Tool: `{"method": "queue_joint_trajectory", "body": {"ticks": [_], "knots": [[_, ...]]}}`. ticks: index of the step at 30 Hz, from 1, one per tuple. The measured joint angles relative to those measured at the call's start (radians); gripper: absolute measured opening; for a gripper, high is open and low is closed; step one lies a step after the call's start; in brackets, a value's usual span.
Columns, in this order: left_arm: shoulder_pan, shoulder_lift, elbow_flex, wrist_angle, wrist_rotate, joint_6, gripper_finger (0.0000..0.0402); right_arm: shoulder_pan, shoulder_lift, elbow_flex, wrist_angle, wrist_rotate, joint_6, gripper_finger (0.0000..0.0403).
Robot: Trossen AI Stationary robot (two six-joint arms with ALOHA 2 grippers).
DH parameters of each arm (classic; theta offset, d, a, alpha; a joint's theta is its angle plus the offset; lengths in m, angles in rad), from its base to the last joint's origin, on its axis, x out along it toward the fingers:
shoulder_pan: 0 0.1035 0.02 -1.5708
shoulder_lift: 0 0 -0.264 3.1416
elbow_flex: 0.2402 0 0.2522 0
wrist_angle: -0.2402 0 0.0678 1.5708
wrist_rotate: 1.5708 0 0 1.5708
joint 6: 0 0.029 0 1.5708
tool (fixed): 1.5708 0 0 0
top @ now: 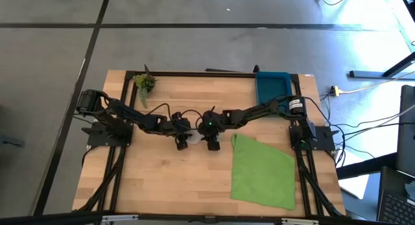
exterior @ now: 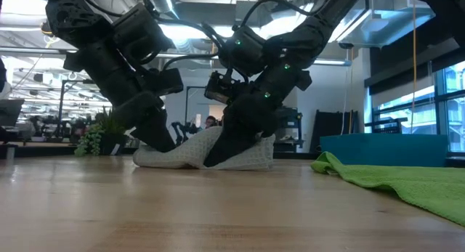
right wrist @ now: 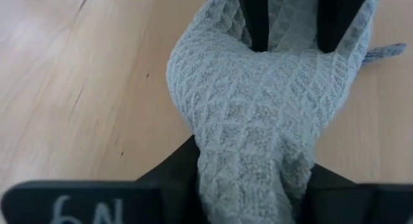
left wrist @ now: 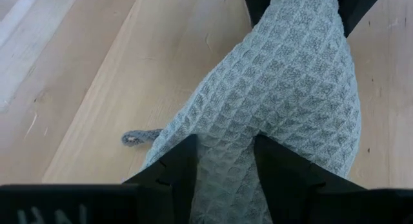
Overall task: Roll microfiber towels into tight, uniform cylinder then place into a basket
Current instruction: Put the gray towel into the blue bin
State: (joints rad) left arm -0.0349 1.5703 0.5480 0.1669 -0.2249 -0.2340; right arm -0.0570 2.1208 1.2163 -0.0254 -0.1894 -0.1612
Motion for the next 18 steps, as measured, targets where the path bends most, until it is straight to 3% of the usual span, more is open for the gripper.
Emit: {"method": "queue_joint_trajectory", "body": {"ticks": [9, 18], "knots": [[0.0, -0.031, 0.0, 0.001, 0.002, 0.034, 0.015, 0.0, 0.0, 0.0, 0.0, 0.0, 0.003, 0.0089], [-0.012, -0.223, 0.0, -0.09, -0.022, 0.061, 0.015, -0.002, 0.0, 0.001, 0.0, -0.017, 0.003, 0.0052]]}}
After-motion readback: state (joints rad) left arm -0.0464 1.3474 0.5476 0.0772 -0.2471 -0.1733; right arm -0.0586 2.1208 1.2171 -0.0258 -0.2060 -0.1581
